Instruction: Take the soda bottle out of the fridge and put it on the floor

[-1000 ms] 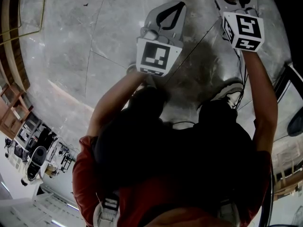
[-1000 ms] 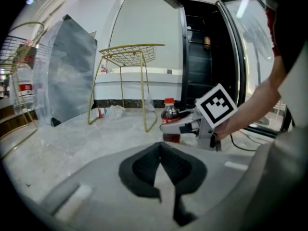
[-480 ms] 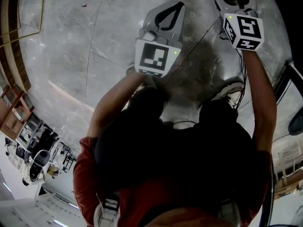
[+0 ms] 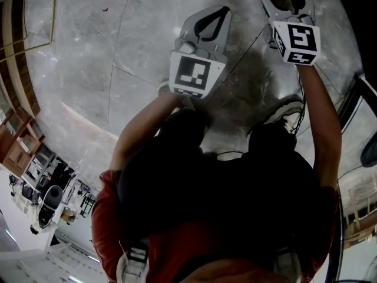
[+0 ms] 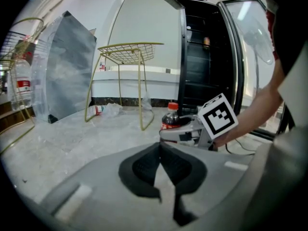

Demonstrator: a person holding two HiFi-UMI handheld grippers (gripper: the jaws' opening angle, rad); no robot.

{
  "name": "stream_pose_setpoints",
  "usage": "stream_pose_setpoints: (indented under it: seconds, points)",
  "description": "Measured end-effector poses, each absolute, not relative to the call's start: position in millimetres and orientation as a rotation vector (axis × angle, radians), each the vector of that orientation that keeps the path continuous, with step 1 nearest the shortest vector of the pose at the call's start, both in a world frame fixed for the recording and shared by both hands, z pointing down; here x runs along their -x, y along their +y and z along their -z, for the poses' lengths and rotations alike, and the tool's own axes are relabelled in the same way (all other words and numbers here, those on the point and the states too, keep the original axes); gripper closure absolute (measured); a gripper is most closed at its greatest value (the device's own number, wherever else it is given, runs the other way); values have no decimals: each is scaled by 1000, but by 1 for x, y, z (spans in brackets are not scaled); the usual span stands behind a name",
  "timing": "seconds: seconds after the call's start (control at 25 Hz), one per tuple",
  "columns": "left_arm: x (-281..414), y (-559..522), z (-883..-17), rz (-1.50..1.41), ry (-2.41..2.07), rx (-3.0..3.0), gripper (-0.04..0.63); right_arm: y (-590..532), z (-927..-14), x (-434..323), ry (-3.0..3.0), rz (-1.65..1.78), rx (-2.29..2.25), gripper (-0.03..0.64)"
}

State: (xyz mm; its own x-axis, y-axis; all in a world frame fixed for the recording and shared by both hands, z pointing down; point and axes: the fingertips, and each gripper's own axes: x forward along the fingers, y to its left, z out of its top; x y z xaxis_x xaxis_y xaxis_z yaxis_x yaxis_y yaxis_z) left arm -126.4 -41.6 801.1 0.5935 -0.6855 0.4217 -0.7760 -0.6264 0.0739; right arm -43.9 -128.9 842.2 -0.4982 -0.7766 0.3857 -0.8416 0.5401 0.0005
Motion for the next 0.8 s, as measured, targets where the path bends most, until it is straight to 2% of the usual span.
stream_pose_setpoints:
  seconds: [0.2, 0.6, 0.8]
  points:
    - [126, -40, -803, -543, -1198, -2568, 595, -128, -843, 43, -2454, -290, -1339, 310]
    - [128, -43, -795, -524, -1216, -2570, 595, -126, -837, 45, -2478, -336, -1362, 208]
    - [127, -43, -794, -526, -1216, -2569, 595, -121, -836, 47, -2480, -364, -1360, 181]
